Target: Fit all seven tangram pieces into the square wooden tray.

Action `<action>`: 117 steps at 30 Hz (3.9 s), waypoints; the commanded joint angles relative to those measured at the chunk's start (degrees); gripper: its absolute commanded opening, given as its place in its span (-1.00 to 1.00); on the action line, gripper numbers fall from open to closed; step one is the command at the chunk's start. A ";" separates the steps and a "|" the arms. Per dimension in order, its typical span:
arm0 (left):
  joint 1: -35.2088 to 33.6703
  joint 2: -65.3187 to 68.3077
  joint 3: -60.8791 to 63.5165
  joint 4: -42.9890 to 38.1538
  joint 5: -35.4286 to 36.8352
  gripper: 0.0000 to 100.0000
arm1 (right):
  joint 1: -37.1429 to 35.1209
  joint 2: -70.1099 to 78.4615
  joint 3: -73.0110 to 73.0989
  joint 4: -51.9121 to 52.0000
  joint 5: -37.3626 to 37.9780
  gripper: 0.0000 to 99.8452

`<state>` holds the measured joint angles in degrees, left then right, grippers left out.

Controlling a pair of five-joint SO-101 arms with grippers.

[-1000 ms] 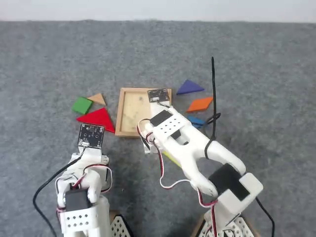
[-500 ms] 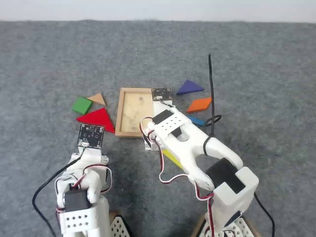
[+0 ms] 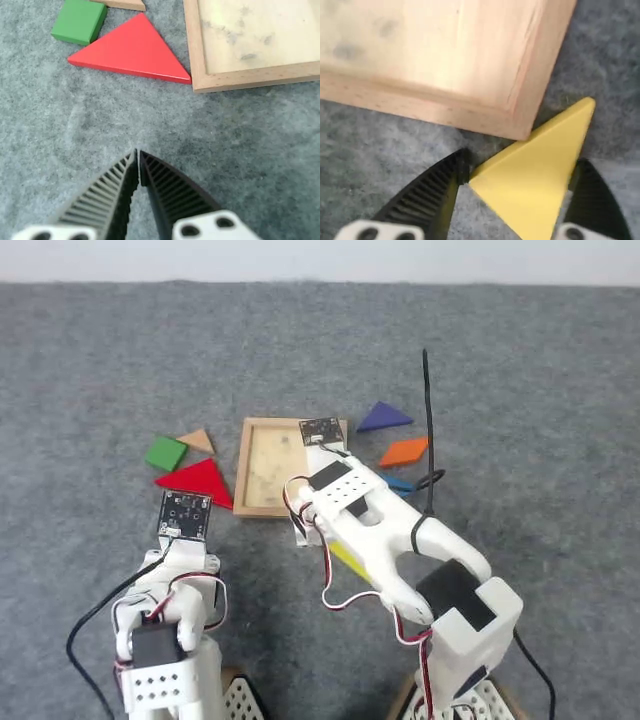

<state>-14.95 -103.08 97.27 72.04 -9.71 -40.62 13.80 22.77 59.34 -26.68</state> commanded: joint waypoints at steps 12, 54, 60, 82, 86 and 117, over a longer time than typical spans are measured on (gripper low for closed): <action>-0.44 -0.97 -0.92 0.26 -0.44 -0.98 | -0.92 -0.04 -4.04 10.59 4.04 -0.05; -0.53 -0.97 -0.92 0.26 -0.44 -0.98 | -0.57 12.97 -9.58 23.08 31.21 -0.24; -0.53 -0.97 -0.92 0.26 -0.44 -0.98 | -1.27 13.67 -10.20 24.75 26.99 -0.24; -0.53 -0.97 -0.92 0.26 -0.44 -0.98 | -0.48 0.13 5.54 7.96 24.70 -0.63; -0.53 -0.97 -0.92 0.26 -0.44 -0.98 | -0.48 0.13 5.54 7.96 24.70 -0.63; -0.53 -0.97 -0.92 0.26 -0.53 -0.98 | -0.48 -0.92 5.27 9.27 25.05 -0.72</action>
<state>-14.95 -103.08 97.27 72.04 -9.89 -41.14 13.19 26.37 68.31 -1.36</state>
